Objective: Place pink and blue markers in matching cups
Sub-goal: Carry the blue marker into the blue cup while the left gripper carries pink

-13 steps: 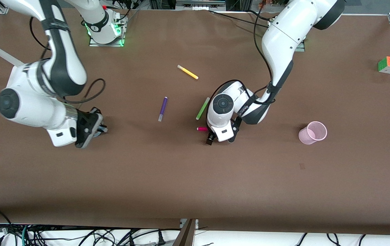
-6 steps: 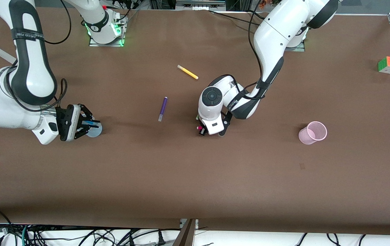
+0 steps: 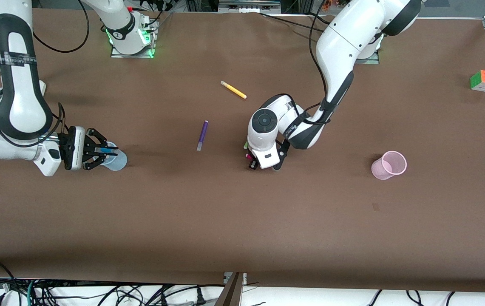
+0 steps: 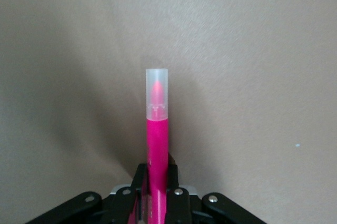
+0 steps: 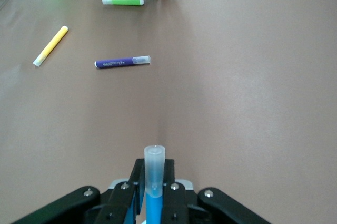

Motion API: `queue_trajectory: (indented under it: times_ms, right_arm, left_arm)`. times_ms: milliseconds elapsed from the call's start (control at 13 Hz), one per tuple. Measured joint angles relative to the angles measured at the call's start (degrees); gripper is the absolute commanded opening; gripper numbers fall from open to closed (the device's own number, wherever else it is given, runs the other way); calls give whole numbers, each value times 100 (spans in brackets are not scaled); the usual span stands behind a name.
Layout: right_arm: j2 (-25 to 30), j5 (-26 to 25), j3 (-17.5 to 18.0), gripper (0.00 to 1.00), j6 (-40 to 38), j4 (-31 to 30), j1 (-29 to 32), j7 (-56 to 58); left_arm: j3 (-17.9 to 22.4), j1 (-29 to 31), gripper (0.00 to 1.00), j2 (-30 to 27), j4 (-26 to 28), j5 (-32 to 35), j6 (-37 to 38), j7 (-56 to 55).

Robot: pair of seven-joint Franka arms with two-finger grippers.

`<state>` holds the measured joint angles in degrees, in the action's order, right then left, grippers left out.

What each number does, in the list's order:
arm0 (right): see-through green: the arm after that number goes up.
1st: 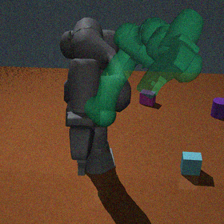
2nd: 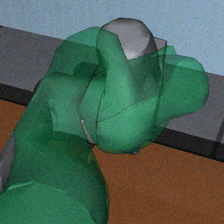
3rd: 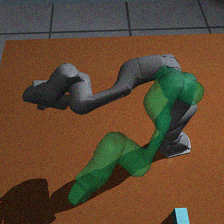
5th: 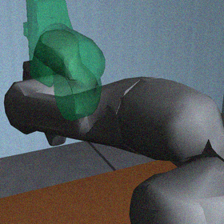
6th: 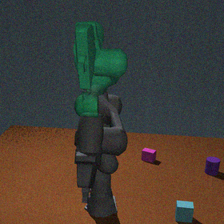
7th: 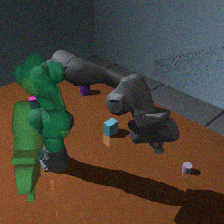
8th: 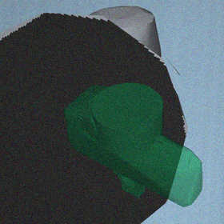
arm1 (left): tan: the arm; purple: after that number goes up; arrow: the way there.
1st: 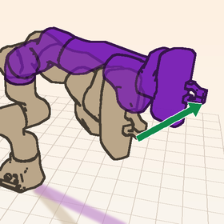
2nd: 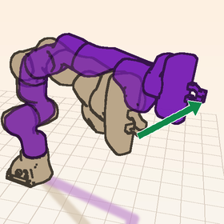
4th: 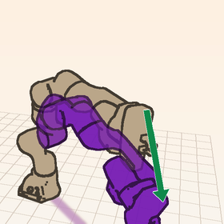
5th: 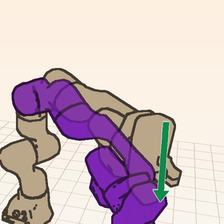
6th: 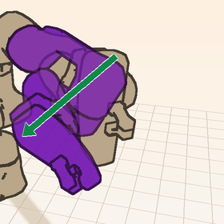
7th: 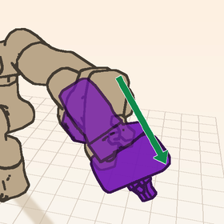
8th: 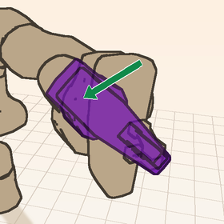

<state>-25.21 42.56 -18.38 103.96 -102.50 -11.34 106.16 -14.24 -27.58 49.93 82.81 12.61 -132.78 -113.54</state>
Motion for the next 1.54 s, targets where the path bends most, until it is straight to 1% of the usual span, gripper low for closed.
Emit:
queue_trajectory:
  times_ms: [77, 154, 231, 308, 385, 538, 692, 846, 923, 1154, 1308, 1538]
  right_arm:
    - [-40, 93, 0, 0, -34, -35, 29, 116]
    - [-75, 184, 0, 7, -95, -78, 58, 215]
    - [-98, 224, -1, 46, -117, -124, 88, 282]
    - [-104, 236, -1, 99, -133, -158, 110, 296]
    - [-105, 249, -1, 100, -152, -174, 124, 276]
    - [-93, 277, -1, 100, -156, -163, 131, -21]
    - [-40, 281, 0, 100, -156, -57, 117, -909]
    - [15, 159, 13, 100, -156, 237, 32, -2167]
    - [43, -47, 18, 100, -157, 432, -70, -2926]
    - [96, -1060, 36, 100, -167, 1064, -454, -5295]
    - [96, -1574, 38, 100, -362, 1413, -610, -6709]
    - [97, -2356, 38, 100, -980, 1890, -687, -8180]
  left_arm:
    - [12, 57, 0, -22, -69, 17, 4, 8]
    - [16, 148, 0, -93, -129, 29, 80, 50]
    - [12, 247, 0, -220, -184, 35, 324, 183]
    - [-11, 356, 0, -399, -227, 34, 668, 437]
    - [-45, 478, 0, -631, -258, -53, 1043, 713]
    - [-76, 805, 0, -1199, -302, -722, 1792, 1395]
    - [-67, 1374, 0, -1797, -314, -1680, 2541, 2194]
    - [-65, 2034, 0, -2190, -295, -2387, 3177, 2873]
    - [-66, 2342, 0, -2288, -284, -2636, 3444, 3164]
    - [-65, 3181, 0, -2332, -177, -3447, 4177, 4134]
    - [-63, 3814, 0, -2320, 88, -3690, 4532, 4988]
    - [-63, 4690, 0, -2267, 556, -3952, 4788, 6159]
